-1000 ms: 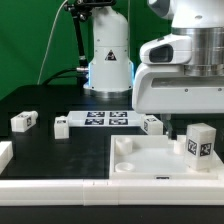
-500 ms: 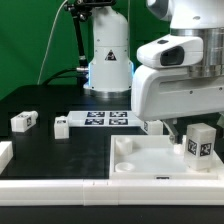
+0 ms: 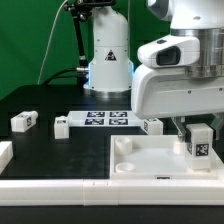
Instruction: Assemble one leg
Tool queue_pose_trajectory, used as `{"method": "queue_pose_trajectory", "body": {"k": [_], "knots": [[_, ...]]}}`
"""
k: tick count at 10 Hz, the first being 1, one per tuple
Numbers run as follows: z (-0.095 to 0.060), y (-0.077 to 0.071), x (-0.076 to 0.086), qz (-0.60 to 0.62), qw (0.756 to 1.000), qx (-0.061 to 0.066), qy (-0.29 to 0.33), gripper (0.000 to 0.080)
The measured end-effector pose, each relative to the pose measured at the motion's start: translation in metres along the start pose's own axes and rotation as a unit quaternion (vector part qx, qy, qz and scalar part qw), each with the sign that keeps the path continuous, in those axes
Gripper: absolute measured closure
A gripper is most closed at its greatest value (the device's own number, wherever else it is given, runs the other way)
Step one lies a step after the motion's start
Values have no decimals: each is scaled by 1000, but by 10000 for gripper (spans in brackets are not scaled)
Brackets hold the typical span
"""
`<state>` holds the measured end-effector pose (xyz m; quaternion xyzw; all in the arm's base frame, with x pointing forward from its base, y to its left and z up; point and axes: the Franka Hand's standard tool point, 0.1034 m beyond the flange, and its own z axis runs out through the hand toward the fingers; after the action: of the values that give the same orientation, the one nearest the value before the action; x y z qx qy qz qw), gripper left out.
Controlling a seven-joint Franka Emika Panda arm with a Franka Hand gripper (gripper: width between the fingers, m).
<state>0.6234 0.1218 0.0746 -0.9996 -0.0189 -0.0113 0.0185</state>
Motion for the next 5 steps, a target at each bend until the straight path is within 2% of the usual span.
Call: {"method": "queue_pose_trajectory", "body": {"k": [1,5], "knots": [[0,-1,-3,92,996,-5,21,511],[1,-1,-4,314,949,12,34,509]]}}
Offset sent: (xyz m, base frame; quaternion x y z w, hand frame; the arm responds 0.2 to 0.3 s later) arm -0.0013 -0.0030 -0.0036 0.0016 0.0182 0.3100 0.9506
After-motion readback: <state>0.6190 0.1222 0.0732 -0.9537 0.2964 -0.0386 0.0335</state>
